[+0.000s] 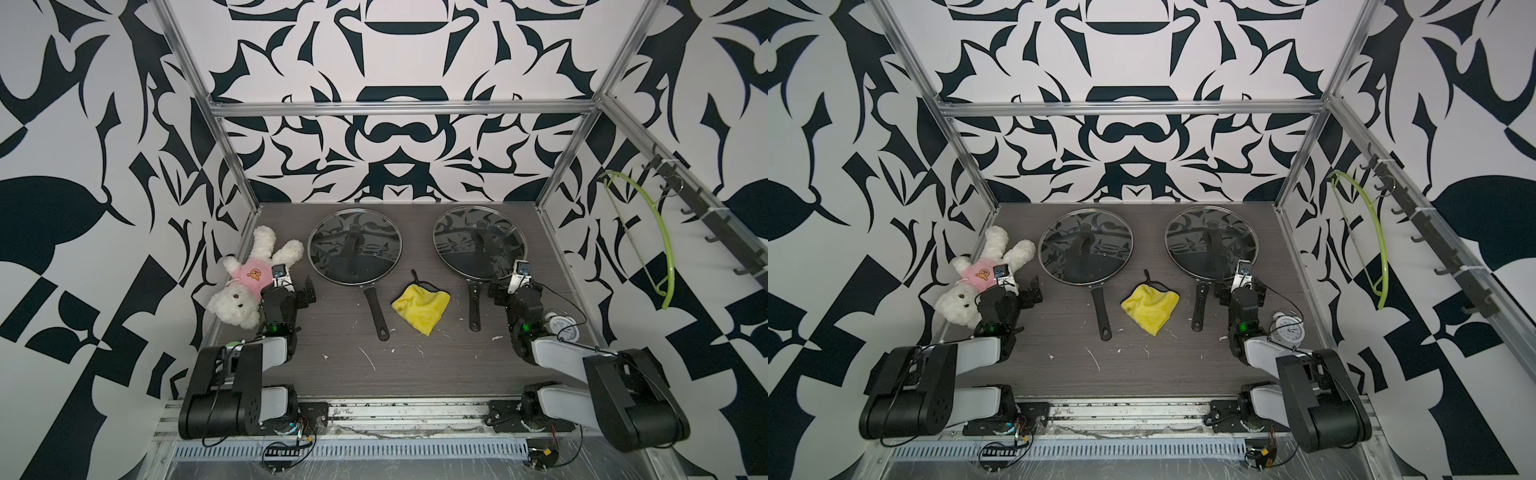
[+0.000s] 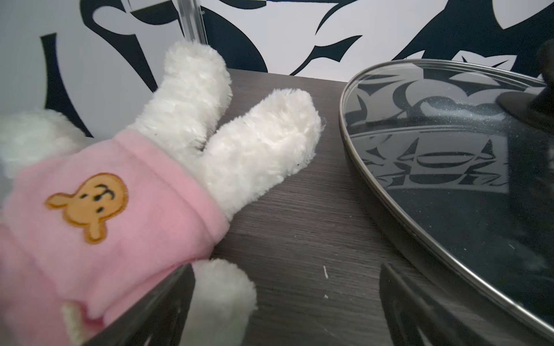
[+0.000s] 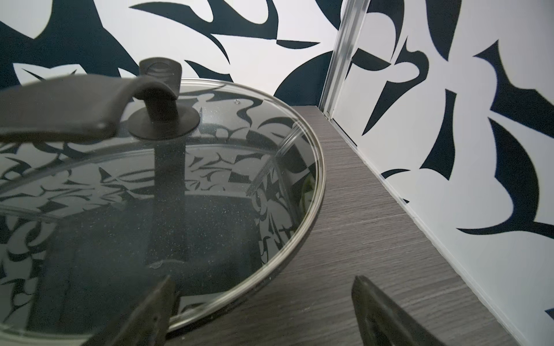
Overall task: Wipe the pot lid with a cloth
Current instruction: Reset both arms
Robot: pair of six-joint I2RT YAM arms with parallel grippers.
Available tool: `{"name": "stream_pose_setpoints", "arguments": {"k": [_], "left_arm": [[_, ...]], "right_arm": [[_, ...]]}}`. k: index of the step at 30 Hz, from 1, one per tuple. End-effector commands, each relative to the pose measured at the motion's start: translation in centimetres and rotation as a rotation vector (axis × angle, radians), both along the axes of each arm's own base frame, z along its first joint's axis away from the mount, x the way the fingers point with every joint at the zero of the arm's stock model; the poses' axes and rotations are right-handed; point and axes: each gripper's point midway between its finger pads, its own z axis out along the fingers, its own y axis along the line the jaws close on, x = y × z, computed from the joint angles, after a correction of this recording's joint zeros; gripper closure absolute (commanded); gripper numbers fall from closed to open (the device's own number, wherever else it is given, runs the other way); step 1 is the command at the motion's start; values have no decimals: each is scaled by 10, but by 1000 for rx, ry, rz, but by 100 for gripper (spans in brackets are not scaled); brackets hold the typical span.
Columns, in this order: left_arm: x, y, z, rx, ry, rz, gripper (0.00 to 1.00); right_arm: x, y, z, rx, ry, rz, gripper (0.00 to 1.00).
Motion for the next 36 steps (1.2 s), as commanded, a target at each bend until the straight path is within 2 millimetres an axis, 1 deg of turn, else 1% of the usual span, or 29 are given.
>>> {"name": "stream_pose_setpoints", "arguments": {"k": [1, 6, 8, 10, 11, 14, 16, 19, 24, 36], "left_arm": [[16, -5, 19, -27, -88, -28, 1], [22, -3, 2, -32, -77, -16, 1], [26, -3, 4, -28, -93, -19, 1], [27, -5, 2, -33, -51, -28, 1], [28, -6, -3, -36, -18, -29, 1], [37, -17, -5, -9, 6, -85, 1], [38, -20, -6, -2, 23, -100, 1], [41, -20, -8, -12, 40, -99, 1], [41, -21, -8, -11, 46, -100, 1], [41, -23, -9, -8, 49, -112, 1]], "right_arm": [[8, -2, 3, -29, -22, -7, 4], [14, 0, -10, -30, -12, 0, 4], [17, 2, -17, -33, -2, 8, 4], [19, 2, -22, -34, 4, 9, 4], [20, 2, -24, -33, 4, 5, 4], [23, 3, -28, -39, 27, 9, 4], [26, 3, -28, -39, 39, 11, 4], [27, 3, -28, -37, 47, 8, 3], [29, 0, -29, -31, 54, -3, 3], [27, -1, -29, -24, 52, -1, 2]]}}
